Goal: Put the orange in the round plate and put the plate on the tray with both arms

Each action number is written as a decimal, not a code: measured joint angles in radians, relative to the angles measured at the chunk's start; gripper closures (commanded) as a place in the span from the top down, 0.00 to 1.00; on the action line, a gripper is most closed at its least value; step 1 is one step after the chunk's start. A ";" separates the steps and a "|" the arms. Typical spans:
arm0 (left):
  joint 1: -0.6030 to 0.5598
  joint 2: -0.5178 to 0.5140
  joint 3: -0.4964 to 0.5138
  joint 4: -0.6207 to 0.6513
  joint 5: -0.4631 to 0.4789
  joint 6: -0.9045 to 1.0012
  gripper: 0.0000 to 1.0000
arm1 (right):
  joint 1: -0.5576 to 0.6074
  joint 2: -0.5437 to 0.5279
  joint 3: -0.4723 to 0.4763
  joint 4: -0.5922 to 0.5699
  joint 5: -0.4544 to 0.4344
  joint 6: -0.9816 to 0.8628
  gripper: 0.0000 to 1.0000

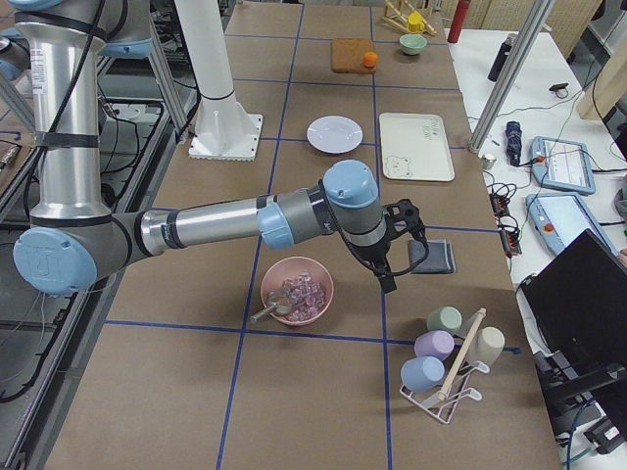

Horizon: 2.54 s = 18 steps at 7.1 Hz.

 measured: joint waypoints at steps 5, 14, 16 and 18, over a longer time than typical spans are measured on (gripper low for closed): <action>0.345 -0.083 0.070 -0.061 0.177 -0.409 0.99 | -0.284 0.034 0.039 0.274 -0.057 0.660 0.98; 0.482 -0.085 0.228 -0.200 0.244 -0.483 0.97 | -0.576 0.034 0.105 0.312 -0.239 0.999 0.99; 0.507 -0.087 0.264 -0.231 0.258 -0.482 0.01 | -0.578 0.034 0.104 0.312 -0.242 0.998 1.00; 0.510 -0.084 0.266 -0.258 0.256 -0.482 0.00 | -0.579 0.034 0.103 0.312 -0.247 0.998 1.00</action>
